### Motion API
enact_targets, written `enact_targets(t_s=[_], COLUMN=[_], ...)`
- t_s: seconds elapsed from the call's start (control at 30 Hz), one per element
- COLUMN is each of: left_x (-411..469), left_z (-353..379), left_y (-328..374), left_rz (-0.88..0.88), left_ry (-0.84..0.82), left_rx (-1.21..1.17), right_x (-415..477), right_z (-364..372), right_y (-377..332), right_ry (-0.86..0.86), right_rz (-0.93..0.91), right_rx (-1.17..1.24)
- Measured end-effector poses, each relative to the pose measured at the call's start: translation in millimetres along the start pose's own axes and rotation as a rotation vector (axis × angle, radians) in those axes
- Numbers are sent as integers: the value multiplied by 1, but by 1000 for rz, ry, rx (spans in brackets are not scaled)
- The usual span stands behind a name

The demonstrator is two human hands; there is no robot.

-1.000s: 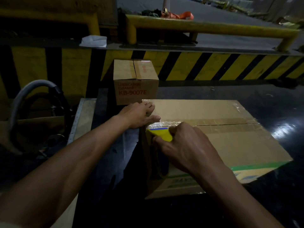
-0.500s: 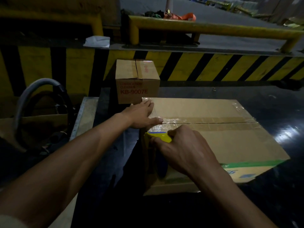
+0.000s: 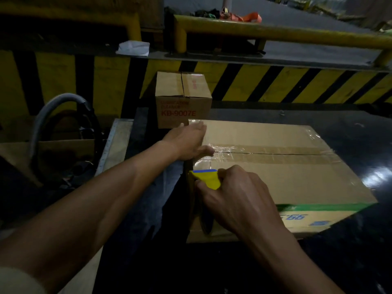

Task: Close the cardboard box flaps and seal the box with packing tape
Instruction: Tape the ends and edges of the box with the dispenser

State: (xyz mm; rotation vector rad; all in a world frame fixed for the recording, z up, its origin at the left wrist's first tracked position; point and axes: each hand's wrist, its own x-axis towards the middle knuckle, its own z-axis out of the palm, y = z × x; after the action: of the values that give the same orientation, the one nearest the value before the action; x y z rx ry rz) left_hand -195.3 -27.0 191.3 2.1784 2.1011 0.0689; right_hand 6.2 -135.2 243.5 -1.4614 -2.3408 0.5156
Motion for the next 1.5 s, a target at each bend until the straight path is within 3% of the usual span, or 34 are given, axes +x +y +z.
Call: enact_targets(t_s=[0.2,0.8,0.97,1.23,1.5], left_x=[-31,-21,-35,-40,-31], left_z=[-5,-7,5,13,8], left_y=[5,13,18,14,13], left_rz=[-32,22,19,-21,142], left_ry=[-164,-60,-127,-99,-60], left_rx=[-82,29,-80,-150,4], right_x=[-1,-35,-33,-27,-37], right_z=[0,3,2,-5,-10], right_y=[2,3,10,17,4], right_ry=[21,47,35,-12,-7], right_rz=[13,-59,-85,-104,-40], right_rx=[20,14,6,32,59])
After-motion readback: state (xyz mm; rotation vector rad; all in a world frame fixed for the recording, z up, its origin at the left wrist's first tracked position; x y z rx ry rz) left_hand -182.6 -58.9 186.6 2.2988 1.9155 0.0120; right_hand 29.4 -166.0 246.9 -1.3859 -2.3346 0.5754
